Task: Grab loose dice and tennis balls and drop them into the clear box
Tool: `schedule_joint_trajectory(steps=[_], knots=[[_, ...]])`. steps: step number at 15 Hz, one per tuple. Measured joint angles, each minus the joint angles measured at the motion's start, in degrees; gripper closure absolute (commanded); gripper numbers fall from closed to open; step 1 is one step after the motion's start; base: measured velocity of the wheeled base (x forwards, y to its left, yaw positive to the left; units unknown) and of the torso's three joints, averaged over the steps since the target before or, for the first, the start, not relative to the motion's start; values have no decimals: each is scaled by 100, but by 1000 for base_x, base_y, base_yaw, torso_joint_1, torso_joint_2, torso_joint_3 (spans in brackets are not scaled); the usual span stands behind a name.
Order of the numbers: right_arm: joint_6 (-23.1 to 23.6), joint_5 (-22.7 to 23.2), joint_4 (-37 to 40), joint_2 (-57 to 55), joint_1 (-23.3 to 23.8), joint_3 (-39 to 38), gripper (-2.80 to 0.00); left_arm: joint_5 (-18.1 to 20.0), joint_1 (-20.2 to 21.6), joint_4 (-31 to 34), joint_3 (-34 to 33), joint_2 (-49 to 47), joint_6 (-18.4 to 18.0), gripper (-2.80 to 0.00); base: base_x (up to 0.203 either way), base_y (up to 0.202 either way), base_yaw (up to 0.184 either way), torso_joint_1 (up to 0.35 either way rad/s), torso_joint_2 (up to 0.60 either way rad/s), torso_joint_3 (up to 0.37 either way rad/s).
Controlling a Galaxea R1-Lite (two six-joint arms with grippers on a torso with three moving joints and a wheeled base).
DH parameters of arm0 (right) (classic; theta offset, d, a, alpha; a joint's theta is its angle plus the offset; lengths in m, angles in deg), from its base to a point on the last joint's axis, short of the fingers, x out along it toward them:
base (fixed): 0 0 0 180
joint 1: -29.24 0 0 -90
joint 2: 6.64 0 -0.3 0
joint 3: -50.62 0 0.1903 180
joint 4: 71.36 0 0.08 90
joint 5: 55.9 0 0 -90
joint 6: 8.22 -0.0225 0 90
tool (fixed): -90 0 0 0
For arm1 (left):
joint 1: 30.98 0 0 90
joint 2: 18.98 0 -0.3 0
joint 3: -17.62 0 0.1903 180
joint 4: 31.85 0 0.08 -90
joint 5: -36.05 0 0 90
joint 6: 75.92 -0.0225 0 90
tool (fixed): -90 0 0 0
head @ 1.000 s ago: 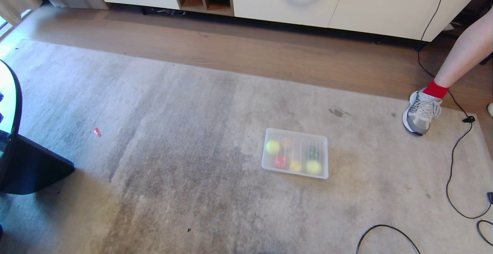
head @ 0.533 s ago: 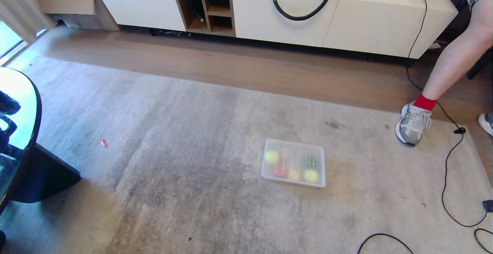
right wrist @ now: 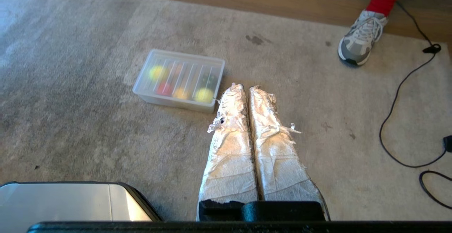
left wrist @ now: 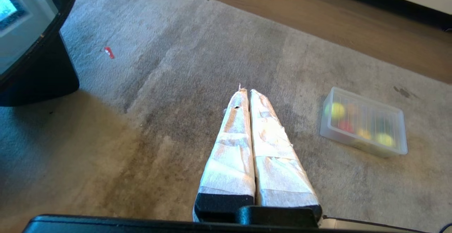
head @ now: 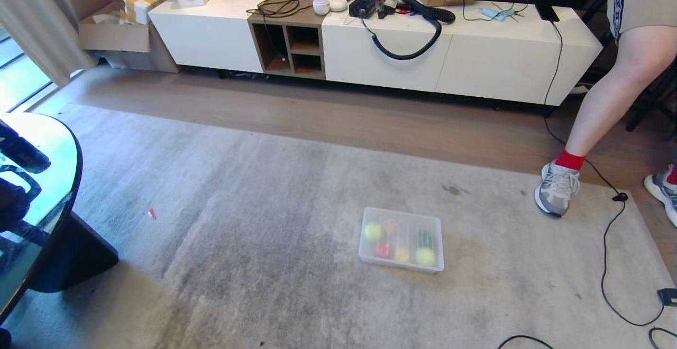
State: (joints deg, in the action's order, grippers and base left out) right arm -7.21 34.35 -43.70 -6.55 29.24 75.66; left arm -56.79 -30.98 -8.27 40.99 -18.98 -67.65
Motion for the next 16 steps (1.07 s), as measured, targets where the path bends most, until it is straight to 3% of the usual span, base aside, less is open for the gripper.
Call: schedule_joint_trajectory(steps=[13, 16], knots=[[0, 0, 0, 0, 0, -2, 0, 0, 0, -3, 0, 0, -2, 0, 0, 0, 0, 2, 3, 203], [1, -2, 1, 0, 0, -2, 0, 34, 0, 9, 2, 0, -140, 0, 0, 0, 0, 4, 1, 208]])
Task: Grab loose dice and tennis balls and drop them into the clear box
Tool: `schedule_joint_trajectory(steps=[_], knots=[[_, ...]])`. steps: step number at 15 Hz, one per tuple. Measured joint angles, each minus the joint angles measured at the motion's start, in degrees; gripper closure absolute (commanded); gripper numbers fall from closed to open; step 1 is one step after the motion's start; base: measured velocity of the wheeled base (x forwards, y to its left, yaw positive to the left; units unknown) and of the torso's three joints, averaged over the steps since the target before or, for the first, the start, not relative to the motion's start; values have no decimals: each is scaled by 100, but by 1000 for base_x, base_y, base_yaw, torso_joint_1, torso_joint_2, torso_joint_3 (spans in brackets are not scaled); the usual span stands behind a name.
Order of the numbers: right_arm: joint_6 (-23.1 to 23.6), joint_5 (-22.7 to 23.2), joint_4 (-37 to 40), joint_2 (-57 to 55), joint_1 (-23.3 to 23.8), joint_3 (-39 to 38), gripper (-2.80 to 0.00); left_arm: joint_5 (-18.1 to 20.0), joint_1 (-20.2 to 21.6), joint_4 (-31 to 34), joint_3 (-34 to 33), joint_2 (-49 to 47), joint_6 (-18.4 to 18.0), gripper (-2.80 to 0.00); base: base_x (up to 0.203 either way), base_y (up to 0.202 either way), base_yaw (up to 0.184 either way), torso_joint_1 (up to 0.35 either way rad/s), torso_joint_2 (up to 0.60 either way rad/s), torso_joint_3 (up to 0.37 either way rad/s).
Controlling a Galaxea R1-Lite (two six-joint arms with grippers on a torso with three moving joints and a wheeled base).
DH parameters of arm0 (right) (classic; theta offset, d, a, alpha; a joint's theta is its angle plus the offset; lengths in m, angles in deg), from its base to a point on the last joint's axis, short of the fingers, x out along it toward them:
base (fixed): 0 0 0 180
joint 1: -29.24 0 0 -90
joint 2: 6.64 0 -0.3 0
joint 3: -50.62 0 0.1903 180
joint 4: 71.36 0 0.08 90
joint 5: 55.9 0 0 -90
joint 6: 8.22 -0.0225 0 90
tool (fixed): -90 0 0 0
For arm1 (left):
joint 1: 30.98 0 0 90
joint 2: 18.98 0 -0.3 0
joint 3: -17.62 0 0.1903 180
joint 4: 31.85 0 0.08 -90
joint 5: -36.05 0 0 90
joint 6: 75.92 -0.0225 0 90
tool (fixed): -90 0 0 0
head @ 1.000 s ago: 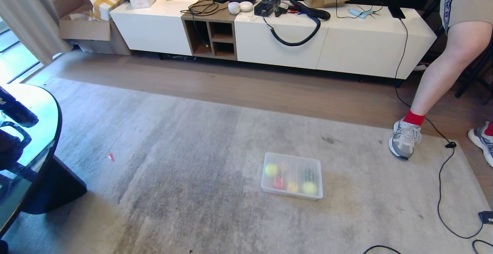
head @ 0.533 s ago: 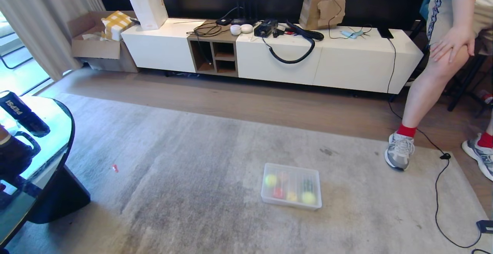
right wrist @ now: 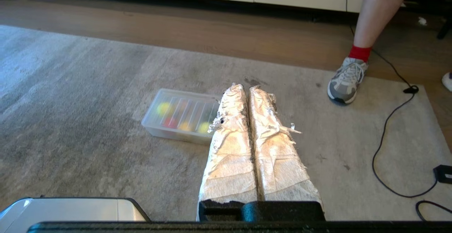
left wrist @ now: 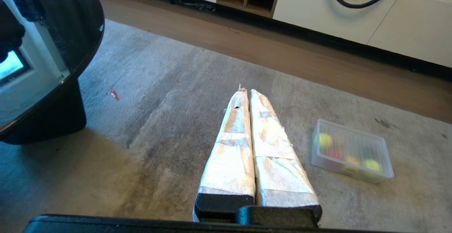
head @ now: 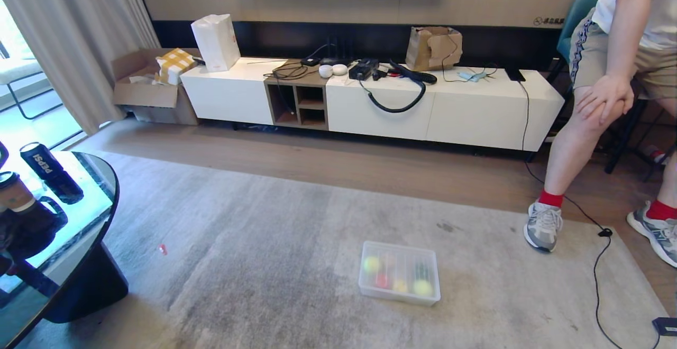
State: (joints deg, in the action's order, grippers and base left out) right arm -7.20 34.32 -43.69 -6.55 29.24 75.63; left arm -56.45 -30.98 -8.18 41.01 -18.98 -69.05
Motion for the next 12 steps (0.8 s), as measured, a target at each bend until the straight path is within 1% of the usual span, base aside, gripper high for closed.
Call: schedule_joint_trajectory(steps=[3, 7, 12], knots=[[0, 2, -1, -2, 0, 0, 0, 55, 0, 5, 2, 0, -204, 0, 0, 0, 0, 3, 2, 196], [-1, 2, -1, -2, 0, 2, 0, 55, 0, 5, -1, 0, -201, 0, 0, 0, 0, 1, 3, 202], [1, 2, -1, -2, 0, 2, 0, 51, 0, 3, -2, 0, -224, 0, 0, 0, 0, 3, 3, 52]])
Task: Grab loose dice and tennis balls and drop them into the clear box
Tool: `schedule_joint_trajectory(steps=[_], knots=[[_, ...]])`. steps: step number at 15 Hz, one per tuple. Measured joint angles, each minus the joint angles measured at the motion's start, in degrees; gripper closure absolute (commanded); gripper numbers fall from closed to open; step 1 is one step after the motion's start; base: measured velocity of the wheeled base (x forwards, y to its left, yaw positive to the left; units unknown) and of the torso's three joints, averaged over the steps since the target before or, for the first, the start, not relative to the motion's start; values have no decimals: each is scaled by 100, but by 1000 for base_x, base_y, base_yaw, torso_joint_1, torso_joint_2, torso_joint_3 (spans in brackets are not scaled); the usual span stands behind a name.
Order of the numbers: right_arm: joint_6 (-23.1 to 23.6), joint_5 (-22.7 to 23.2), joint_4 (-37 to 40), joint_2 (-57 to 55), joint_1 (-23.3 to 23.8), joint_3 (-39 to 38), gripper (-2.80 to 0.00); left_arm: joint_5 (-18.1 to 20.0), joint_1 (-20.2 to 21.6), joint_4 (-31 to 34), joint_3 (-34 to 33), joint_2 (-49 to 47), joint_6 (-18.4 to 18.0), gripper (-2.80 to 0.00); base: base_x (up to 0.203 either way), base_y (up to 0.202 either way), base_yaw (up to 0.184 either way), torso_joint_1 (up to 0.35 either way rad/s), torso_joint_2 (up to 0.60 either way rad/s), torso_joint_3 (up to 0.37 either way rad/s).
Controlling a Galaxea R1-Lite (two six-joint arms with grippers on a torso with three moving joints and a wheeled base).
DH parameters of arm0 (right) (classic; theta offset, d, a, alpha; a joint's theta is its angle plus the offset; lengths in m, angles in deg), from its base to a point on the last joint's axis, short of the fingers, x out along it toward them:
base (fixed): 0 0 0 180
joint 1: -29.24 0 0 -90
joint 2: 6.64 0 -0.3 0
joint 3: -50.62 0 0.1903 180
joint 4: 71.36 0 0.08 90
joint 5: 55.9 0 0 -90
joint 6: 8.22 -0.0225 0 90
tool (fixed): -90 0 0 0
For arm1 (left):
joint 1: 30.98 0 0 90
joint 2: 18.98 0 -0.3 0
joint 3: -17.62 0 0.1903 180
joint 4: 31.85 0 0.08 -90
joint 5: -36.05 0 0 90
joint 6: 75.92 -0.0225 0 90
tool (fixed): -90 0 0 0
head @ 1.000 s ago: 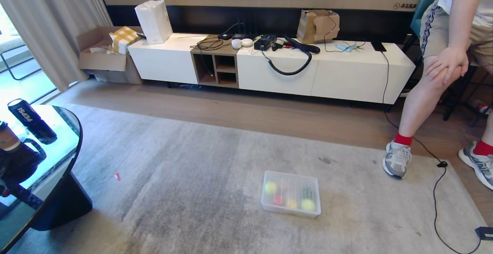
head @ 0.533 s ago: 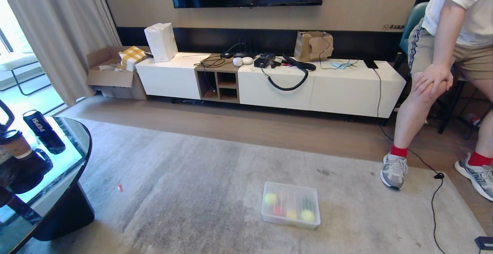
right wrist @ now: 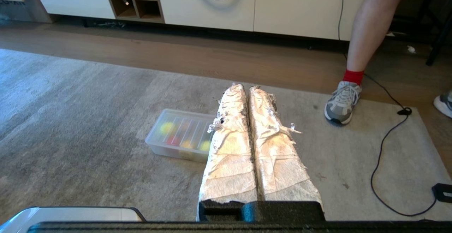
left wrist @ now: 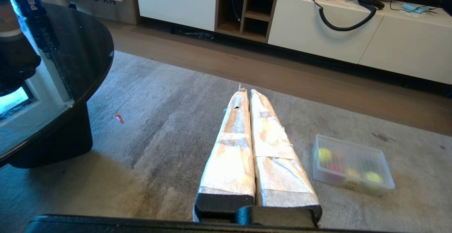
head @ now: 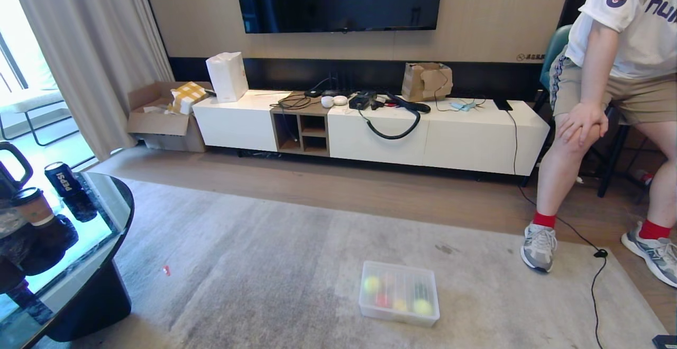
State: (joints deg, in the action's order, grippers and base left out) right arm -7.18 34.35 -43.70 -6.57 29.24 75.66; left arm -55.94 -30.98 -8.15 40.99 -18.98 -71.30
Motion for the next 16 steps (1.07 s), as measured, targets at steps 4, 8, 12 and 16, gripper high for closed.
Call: schedule_joint_trajectory(steps=[4, 8, 12, 16], knots=[[0, 0, -2, 0, 0, -1, 0, -20, 0, 7, 0, 0, 19, 0, 0, 0, 0, 0, 0, 0], [37, 0, 0, 0, 0, 0, 0, -9, 0, 2, 0, 0, 9, 0, 0, 0, 0, 0, 0, 0], [44, 6, 6, 0, 0, 0, 0, -9, 0, 7, 0, 0, 6, 0, 0, 0, 0, 0, 0, 0], [34, 0, 30, 0, -2, 9, 0, -8, 0, 3, 0, 0, 6, 0, 3, -2, 58, 2, 3, -1]])
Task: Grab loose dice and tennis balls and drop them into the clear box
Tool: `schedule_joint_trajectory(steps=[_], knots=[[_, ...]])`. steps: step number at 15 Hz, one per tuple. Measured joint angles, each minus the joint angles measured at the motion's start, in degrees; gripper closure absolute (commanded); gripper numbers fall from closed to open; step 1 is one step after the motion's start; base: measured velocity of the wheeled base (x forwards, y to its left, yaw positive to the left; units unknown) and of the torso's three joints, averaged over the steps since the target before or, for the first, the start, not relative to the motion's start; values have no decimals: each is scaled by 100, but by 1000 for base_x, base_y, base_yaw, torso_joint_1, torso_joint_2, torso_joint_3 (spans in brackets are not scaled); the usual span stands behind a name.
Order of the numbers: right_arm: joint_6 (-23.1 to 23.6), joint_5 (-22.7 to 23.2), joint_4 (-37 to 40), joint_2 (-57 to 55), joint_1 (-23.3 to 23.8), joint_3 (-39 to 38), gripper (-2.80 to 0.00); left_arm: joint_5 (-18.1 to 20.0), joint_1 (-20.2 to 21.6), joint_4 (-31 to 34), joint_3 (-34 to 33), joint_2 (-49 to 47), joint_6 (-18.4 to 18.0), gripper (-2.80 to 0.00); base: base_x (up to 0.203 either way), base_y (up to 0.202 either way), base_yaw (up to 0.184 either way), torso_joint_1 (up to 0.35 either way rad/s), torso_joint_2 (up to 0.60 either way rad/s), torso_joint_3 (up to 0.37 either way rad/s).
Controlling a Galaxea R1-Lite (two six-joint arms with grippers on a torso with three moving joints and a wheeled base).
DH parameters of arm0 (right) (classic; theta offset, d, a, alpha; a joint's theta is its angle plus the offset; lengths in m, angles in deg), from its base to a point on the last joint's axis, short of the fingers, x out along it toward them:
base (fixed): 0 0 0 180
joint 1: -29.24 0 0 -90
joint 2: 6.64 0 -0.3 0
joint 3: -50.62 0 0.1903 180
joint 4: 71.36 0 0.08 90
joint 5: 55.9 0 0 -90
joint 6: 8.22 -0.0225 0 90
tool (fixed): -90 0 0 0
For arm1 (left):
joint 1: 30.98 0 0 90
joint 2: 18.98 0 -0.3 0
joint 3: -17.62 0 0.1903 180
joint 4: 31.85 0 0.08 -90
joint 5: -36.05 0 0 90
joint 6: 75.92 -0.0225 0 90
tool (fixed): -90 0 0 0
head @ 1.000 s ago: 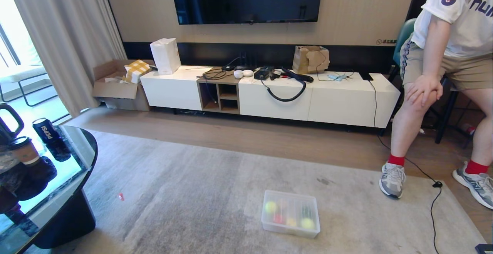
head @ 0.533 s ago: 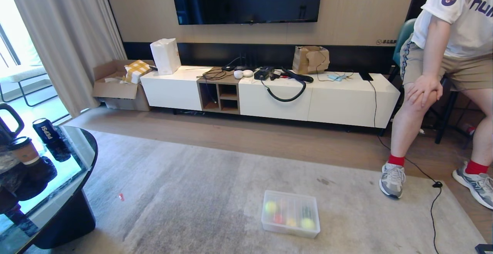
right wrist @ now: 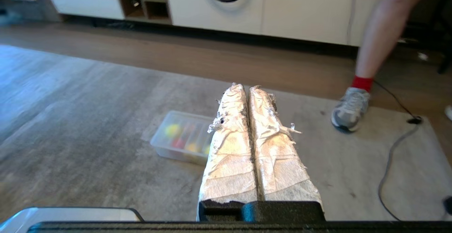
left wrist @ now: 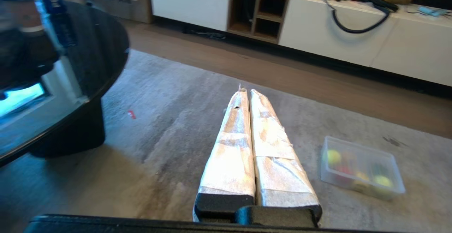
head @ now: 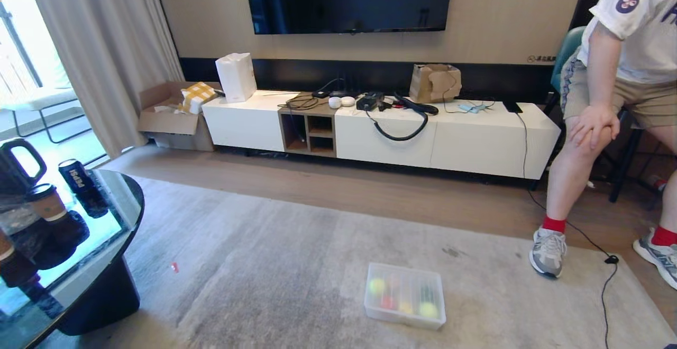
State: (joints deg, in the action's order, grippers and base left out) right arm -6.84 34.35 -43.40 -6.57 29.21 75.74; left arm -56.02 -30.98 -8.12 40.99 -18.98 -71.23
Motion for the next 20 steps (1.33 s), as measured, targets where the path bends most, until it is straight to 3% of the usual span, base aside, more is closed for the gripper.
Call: schedule_joint_trajectory(steps=[10, 20], knots=[[-9, -1, 3, -2, 0, 0, 0, -10, 0, 2, 0, 0, 2, 0, 1, -8, 164, 2, 1, 2], [-7, -2, 5, -2, -5, 0, 0, 64, 0, -12, 0, 0, -273, 0, 0, -8, 165, 2, 2, 1]])
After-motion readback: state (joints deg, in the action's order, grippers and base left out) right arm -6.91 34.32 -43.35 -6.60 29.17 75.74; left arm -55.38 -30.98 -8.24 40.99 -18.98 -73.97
